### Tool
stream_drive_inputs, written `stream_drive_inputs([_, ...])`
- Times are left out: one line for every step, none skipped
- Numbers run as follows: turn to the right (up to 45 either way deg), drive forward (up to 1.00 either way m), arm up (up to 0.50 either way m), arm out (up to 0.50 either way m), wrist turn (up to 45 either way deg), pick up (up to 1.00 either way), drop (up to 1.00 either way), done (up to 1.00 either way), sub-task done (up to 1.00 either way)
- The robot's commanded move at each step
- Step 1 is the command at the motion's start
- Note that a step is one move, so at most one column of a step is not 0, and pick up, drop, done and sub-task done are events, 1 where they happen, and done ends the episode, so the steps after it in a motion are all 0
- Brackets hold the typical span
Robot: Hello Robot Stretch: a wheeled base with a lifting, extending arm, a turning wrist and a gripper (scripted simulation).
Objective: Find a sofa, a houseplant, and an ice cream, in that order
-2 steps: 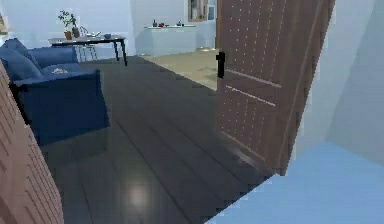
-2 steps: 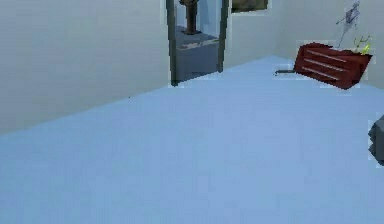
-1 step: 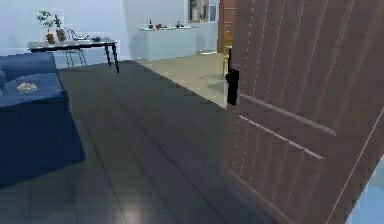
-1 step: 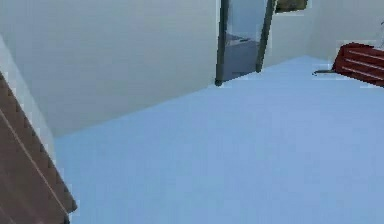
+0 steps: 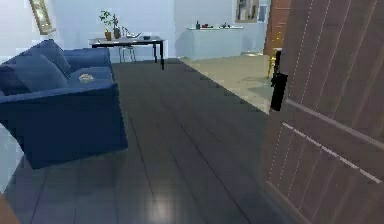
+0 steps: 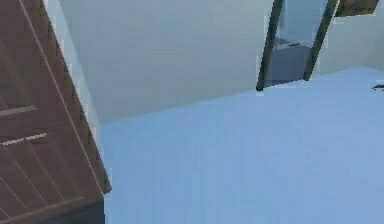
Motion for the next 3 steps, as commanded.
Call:
stream_drive_inputs([0.0, 0.80, 0.00, 0.00, 0.0, 0.00, 0.00, 0.00, 0.00])
stream_drive_inputs([-45.0, 0.00, 0.00, 0.00, 0.0, 0.00, 0.00, 0.00, 0.00])
stream_drive_inputs([-3.0, 0.00, 0.00, 0.00, 0.0, 0.00, 0.00, 0.00, 0.00])
